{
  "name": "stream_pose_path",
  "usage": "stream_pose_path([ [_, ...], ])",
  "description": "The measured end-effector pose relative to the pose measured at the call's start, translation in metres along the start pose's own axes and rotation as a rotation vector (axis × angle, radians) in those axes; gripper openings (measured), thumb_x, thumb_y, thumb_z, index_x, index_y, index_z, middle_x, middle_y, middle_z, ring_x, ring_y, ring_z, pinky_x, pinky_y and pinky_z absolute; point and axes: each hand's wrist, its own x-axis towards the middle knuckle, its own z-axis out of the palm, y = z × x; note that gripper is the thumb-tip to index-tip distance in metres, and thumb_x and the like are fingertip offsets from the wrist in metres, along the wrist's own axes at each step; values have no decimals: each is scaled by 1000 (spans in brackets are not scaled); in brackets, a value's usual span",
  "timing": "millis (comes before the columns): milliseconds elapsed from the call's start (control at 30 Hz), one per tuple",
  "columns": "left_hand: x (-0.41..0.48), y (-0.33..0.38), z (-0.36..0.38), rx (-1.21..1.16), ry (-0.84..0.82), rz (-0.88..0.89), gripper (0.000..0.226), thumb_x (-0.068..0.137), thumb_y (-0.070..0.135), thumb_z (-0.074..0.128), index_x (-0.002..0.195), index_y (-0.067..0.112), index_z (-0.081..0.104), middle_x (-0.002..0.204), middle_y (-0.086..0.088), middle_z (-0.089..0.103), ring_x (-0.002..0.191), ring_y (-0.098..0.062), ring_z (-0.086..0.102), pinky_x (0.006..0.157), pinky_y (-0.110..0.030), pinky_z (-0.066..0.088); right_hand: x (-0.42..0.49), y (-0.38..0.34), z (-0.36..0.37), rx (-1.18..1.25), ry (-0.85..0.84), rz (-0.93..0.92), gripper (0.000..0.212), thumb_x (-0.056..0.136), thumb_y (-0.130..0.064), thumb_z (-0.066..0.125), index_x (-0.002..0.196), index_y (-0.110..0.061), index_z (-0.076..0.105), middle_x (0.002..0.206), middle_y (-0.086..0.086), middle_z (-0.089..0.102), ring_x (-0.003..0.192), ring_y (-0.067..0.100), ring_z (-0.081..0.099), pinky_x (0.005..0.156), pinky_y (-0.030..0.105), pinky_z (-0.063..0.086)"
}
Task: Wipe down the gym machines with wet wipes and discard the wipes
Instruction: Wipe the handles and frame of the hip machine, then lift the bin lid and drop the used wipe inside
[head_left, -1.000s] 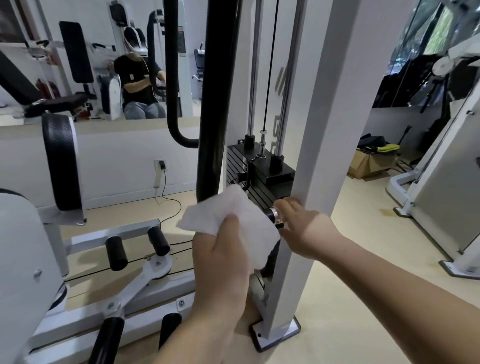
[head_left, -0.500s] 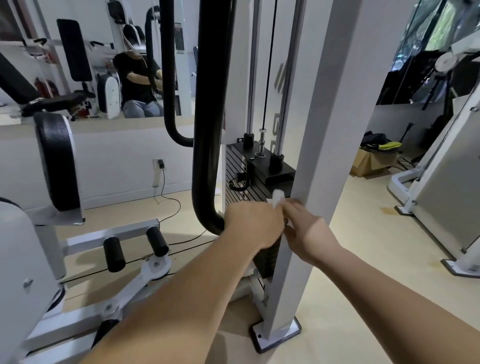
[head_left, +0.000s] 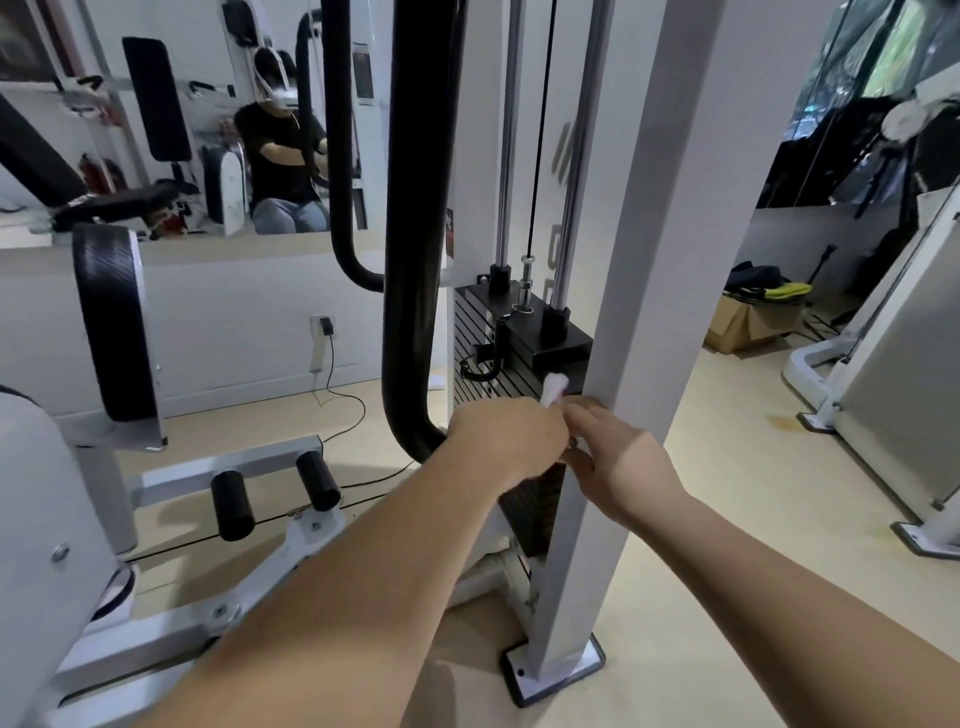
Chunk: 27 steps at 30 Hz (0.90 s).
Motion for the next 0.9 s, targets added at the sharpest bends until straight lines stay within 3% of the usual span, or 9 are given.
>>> stream_pose_path([
  [67, 9, 2, -4, -12, -54, 9, 27, 104, 24, 34, 128, 15, 41, 84, -6, 65, 80, -28, 66, 77, -48, 57, 0, -1, -1, -2, -12, -17, 40, 91, -23, 70, 128, -36, 58, 133, -20, 60, 99, 20, 70, 73, 40, 58],
  [200, -47, -3, 40, 260, 312, 12, 45, 93, 30, 42, 135, 13, 44, 115, -7, 56, 103, -30, 53, 93, -45, 42, 2, 4, 3, -48, 33, 14, 36, 96, -15, 61, 128, -32, 66, 132, -15, 64, 97, 21, 69, 70, 30, 52],
  [267, -59, -12, 54, 297, 372, 24, 58, 89, 31, 45, 142, 9, 39, 120, -9, 51, 106, -31, 47, 100, -44, 36, 1, 5, 6, -71, 70, -24, 39, 93, -10, 64, 126, -30, 69, 129, -13, 67, 90, 19, 69, 63, 25, 49],
  [400, -20, 3, 34, 227, 306, 2, 40, 95, 33, 39, 129, 16, 50, 110, -4, 61, 94, -26, 59, 74, -40, 38, 2, 4, 6, -109, 132, -67, 40, 81, -2, 78, 116, -21, 73, 108, -6, 75, 67, 17, 69, 49, 11, 36],
  [533, -14, 7, 18, 137, 212, 61, 40, 97, 36, 35, 128, 18, 53, 112, -4, 65, 95, -26, 65, 72, -38, 40, 10, -19, -19, -111, -239, 171, 44, 107, -23, 50, 150, -25, 46, 143, -12, 55, 106, 13, 64, 76, 10, 35],
  [633, -48, -2, 27, 97, 144, 122, 68, 89, 37, 33, 151, 10, 41, 147, -9, 50, 133, -30, 49, 109, -44, 33, 25, -24, -38, -233, -533, 181, 66, 102, -26, 55, 161, -21, 25, 163, -6, 31, 142, 18, 47, 102, 22, 45],
  [733, -98, 4, 17, -176, -92, 143, 68, 90, 24, 26, 156, 13, 33, 167, -4, 24, 155, -26, 17, 125, -43, 14, 39, -38, -72, -190, -794, 210, 89, 97, -10, 58, 166, -25, 4, 173, -11, -6, 157, 10, 16, 117, 27, 35],
  [833, -148, 9, -36, -583, -417, -130, 46, 100, 30, 33, 144, 38, 40, 155, 9, 41, 141, -20, 40, 115, -36, 34, 31, -68, -102, -79, -781, 354, 80, 91, -5, 52, 162, -33, 27, 169, -6, 26, 140, 22, 49, 101, 31, 48],
  [900, -165, 16, -94, -795, -536, -381, 34, 99, 51, 34, 117, 36, 59, 120, 3, 66, 104, -23, 62, 91, -36, 51, 15, -96, -121, 138, -717, 536, 44, 92, -17, 52, 132, -28, 64, 132, 8, 66, 109, 33, 66, 88, 40, 57],
])
